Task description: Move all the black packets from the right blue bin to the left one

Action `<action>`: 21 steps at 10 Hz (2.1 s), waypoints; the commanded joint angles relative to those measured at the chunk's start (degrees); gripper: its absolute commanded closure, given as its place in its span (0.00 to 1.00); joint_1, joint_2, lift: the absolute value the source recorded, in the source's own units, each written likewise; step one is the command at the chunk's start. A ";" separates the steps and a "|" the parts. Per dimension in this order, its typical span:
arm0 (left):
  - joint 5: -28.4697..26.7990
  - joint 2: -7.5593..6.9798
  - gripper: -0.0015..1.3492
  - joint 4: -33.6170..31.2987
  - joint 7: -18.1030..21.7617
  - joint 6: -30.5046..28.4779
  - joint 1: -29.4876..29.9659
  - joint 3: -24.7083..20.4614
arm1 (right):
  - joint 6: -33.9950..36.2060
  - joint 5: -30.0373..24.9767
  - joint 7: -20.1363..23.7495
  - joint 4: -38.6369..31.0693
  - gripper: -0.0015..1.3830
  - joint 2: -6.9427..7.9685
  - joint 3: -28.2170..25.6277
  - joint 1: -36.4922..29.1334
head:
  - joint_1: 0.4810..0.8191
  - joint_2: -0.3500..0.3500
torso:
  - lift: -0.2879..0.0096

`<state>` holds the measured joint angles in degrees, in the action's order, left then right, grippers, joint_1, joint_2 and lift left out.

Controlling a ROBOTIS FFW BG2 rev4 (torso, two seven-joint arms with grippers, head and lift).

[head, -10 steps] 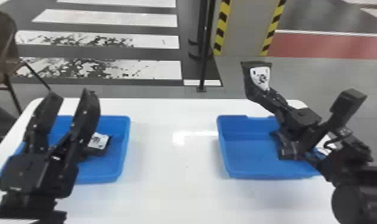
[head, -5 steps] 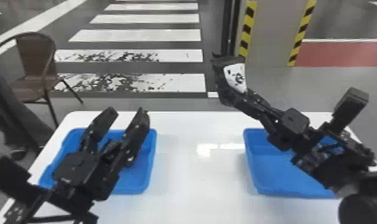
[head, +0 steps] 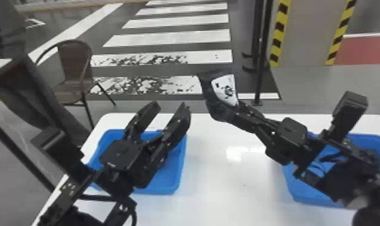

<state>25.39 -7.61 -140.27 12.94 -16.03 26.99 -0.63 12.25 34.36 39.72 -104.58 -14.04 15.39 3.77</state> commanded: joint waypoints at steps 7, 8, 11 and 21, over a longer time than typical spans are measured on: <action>1.23 -1.00 0.33 0.28 -0.20 -3.51 -1.83 2.69 | 0.68 3.23 -0.87 1.57 0.78 -0.64 9.17 2.57 | 0.45 0.80 | 0.50; 1.34 -1.09 0.33 0.70 -0.28 -3.94 -1.97 2.80 | 0.82 3.46 -0.96 1.57 0.78 -0.72 9.86 2.71 | 0.47 0.82 | 0.50; 1.34 -1.18 0.33 0.99 -1.07 -6.33 -2.39 3.26 | 0.96 5.06 -1.31 1.86 0.78 -1.07 15.11 3.55 | 0.54 0.85 | 0.50; -5.97 -1.62 0.90 -1.12 -4.41 -1.12 -1.97 4.86 | -2.13 8.72 -2.28 3.12 0.64 -1.43 17.97 4.11 | 0.54 0.95 | 0.50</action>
<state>19.62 -9.16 -141.43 8.54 -17.96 25.00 4.27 10.92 41.92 37.53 -101.82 -15.50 33.42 8.06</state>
